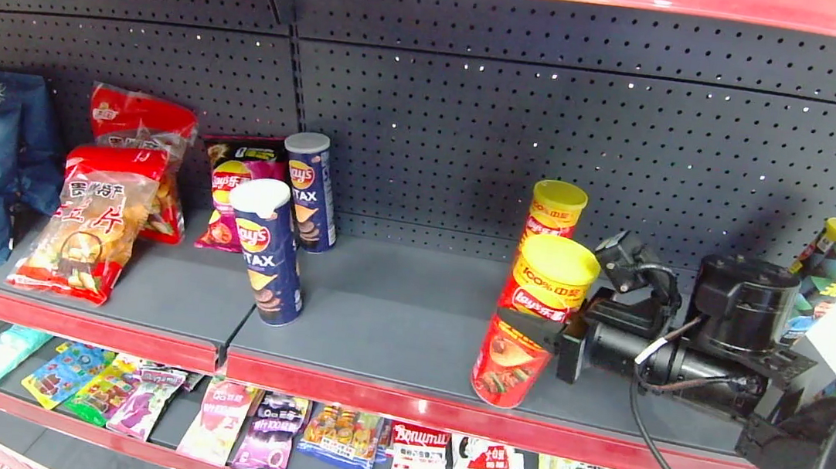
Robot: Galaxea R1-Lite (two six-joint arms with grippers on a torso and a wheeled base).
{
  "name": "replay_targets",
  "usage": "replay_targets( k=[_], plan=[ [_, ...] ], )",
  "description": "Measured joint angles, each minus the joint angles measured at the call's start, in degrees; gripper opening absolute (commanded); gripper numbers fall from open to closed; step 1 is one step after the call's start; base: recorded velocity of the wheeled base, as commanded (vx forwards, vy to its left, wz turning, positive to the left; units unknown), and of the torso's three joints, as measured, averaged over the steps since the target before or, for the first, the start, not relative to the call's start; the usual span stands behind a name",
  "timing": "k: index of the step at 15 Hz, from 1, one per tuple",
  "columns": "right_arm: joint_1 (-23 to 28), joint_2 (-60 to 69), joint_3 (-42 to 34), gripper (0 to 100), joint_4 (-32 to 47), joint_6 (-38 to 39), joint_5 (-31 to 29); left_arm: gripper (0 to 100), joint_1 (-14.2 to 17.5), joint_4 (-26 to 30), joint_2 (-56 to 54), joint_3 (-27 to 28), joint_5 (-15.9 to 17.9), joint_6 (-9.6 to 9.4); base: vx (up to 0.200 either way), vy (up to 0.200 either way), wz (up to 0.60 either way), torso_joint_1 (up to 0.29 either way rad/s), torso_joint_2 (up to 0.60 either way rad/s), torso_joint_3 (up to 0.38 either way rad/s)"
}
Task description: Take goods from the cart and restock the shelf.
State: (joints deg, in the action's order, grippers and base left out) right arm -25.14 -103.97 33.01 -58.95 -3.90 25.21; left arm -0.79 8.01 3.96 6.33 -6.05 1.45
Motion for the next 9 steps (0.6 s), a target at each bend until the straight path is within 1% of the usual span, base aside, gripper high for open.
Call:
replay_targets(
  k=[2, 3, 5, 9],
  plan=[
    [1.22, -0.3, 1.5, 0, 0.0, -2.96, 3.94, 100, 0.0, 0.0, 0.0, 0.0, 0.02, 0.02, 0.0, 0.0, 0.0, 0.0, 0.0, 0.0],
    [1.83, -0.55, 2.16, 0, 0.02, -3.82, 5.0, 100, 0.0, 0.0, 0.0, 0.0, 0.0, 0.02, 0.0, 0.0, 0.0, 0.0, 0.0, 0.0],
    [2.95, -1.16, 2.93, 0, 0.16, -5.38, 6.12, 100, 0.02, 0.0, 0.02, 0.0, 0.0, 0.02, 0.0, 0.0, 0.0, 0.0, 0.0, 0.0],
    [3.56, -1.71, 2.4, 0, 0.28, -7.53, 6.27, 100, 0.0, 0.0, 0.15, 0.01, 0.39, -0.04, 0.0, 0.0, 0.0, 0.0, 0.0, 0.0]
  ],
)
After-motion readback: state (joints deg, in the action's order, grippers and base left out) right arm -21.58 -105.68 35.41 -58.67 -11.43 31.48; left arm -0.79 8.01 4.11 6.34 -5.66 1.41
